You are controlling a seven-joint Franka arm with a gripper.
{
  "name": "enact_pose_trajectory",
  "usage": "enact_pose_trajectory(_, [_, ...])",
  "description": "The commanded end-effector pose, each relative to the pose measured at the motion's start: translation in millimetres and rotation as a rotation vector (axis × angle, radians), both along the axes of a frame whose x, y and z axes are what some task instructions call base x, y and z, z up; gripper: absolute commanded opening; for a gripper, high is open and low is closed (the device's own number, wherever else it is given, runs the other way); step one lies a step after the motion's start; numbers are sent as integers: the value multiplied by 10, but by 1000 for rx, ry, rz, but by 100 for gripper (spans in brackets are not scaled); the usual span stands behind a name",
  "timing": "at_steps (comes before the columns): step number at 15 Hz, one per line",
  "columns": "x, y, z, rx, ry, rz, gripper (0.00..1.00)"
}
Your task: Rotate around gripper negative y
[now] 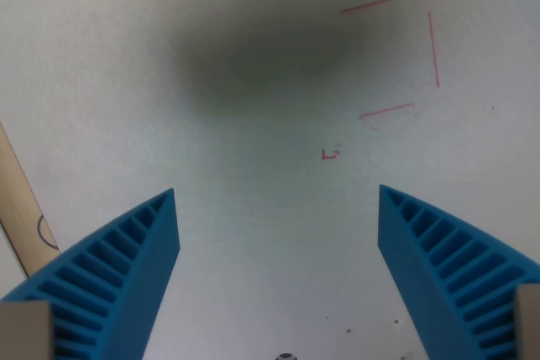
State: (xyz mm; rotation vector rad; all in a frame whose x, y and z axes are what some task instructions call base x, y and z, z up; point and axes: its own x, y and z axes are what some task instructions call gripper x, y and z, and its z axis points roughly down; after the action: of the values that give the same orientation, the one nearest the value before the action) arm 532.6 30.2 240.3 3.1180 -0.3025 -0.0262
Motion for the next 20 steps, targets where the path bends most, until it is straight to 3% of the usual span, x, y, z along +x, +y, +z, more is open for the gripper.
enact_pose_trajectory(1, [3,0,23,3,7,0,100])
enact_pose_trajectory(20, [3,0,23,45,225,-2,100])
